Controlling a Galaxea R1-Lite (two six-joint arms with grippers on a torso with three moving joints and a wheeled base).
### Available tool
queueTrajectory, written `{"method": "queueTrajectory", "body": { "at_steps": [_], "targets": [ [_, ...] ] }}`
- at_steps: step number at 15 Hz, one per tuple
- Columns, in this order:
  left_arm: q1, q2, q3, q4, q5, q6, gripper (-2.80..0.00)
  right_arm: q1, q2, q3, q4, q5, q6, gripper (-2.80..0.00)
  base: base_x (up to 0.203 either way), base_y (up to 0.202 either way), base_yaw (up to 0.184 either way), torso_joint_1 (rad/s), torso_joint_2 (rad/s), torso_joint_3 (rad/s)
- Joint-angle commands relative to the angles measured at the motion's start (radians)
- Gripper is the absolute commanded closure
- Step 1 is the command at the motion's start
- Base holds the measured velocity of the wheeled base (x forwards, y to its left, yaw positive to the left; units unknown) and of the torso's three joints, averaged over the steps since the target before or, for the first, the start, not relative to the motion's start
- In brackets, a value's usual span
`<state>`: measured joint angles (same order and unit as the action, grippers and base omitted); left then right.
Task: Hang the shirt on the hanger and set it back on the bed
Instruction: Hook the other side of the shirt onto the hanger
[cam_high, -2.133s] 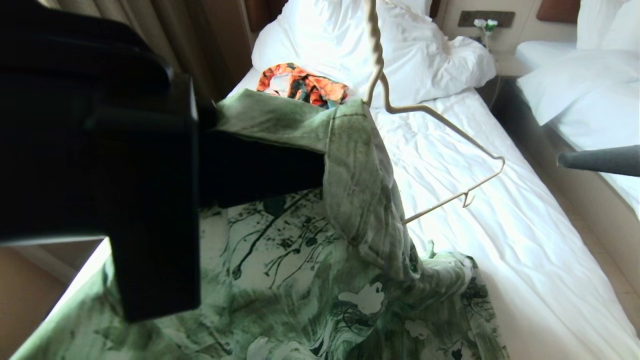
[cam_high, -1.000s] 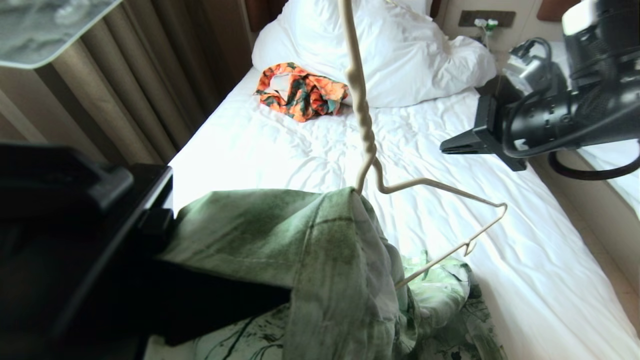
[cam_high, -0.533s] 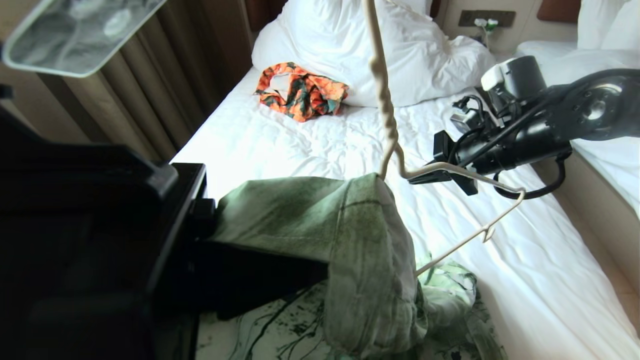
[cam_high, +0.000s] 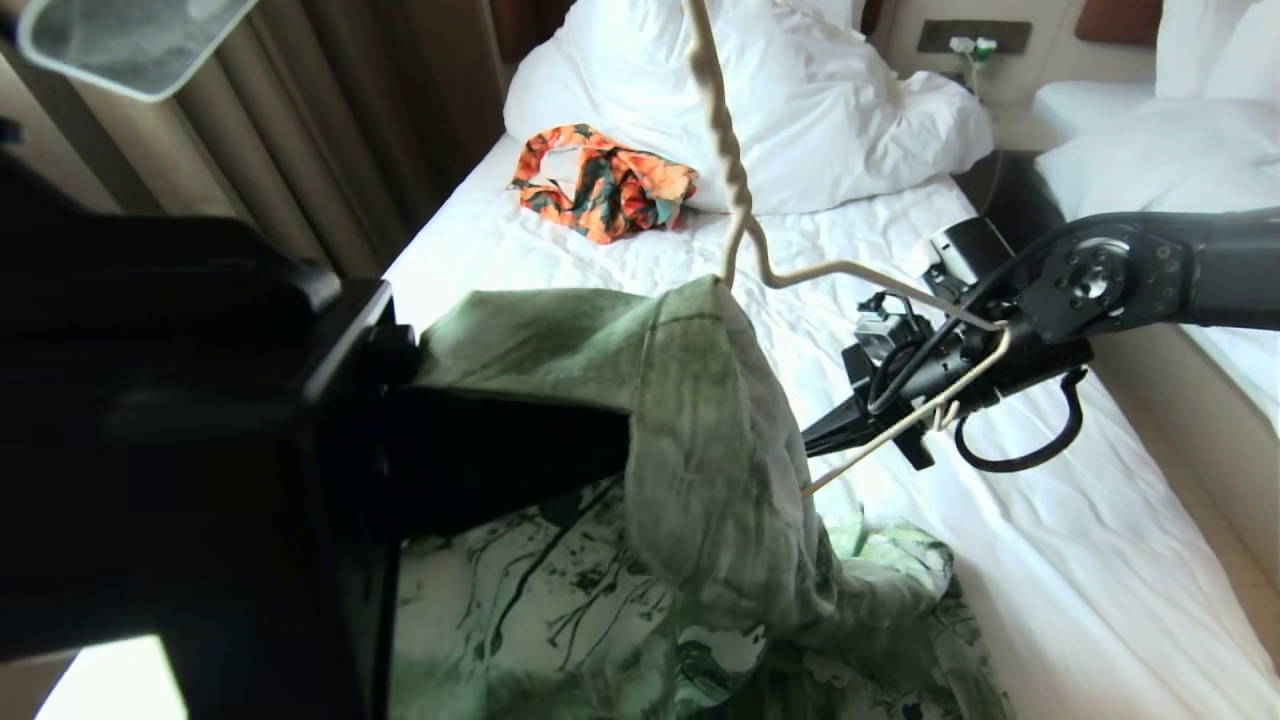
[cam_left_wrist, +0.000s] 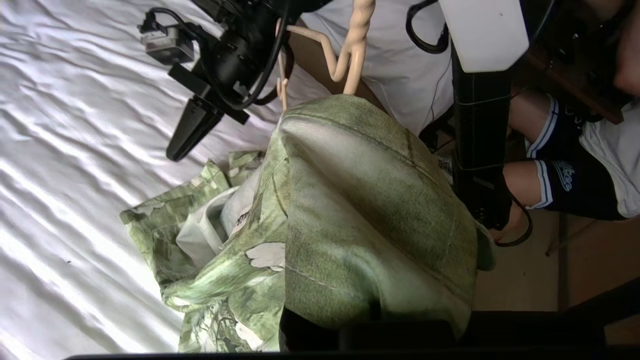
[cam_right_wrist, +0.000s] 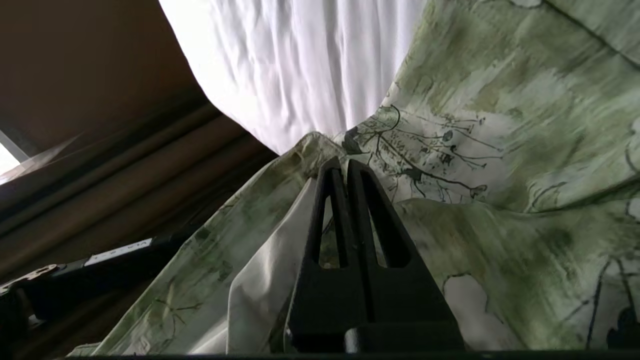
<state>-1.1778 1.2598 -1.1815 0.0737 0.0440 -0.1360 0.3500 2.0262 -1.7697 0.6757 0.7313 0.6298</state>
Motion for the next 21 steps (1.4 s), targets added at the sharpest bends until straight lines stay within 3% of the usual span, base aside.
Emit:
{"method": "queueTrajectory", "body": {
  "at_steps": [1, 7, 8, 14, 17, 21],
  "targets": [
    [0.039, 0.006, -0.006, -0.004, -0.001, 0.001, 0.0, 0.036, -0.059, 0.063, 0.001, 0.003, 0.004, 0.0, 0.0, 0.0, 0.0, 0.0, 0.0, 0.0],
    [0.049, 0.015, -0.023, -0.003, -0.001, 0.002, 0.0, 0.088, -0.206, 0.183, -0.003, 0.0, 0.047, 0.0, 0.0, 0.0, 0.0, 0.0, 0.0, 0.0],
    [0.049, 0.03, -0.039, -0.003, -0.001, 0.002, 0.0, 0.106, -0.237, 0.214, -0.004, -0.007, 0.063, -2.8, 0.0, 0.0, 0.0, 0.0, 0.0, 0.0],
    [0.05, 0.137, -0.119, -0.002, 0.0, 0.036, 0.0, 0.15, -0.317, 0.344, -0.069, -0.049, 0.198, -2.8, 0.0, 0.0, 0.0, 0.0, 0.0, 0.0],
    [0.049, 0.151, -0.123, -0.003, -0.001, 0.035, 0.0, 0.156, -0.351, 0.428, -0.149, -0.05, 0.22, -2.8, 0.0, 0.0, 0.0, 0.0, 0.0, 0.0],
    [0.049, 0.156, -0.124, -0.003, -0.003, 0.035, 0.0, 0.22, -0.349, 0.431, -0.166, -0.051, 0.24, -2.8, 0.0, 0.0, 0.0, 0.0, 0.0, 0.0]
  ]
}}
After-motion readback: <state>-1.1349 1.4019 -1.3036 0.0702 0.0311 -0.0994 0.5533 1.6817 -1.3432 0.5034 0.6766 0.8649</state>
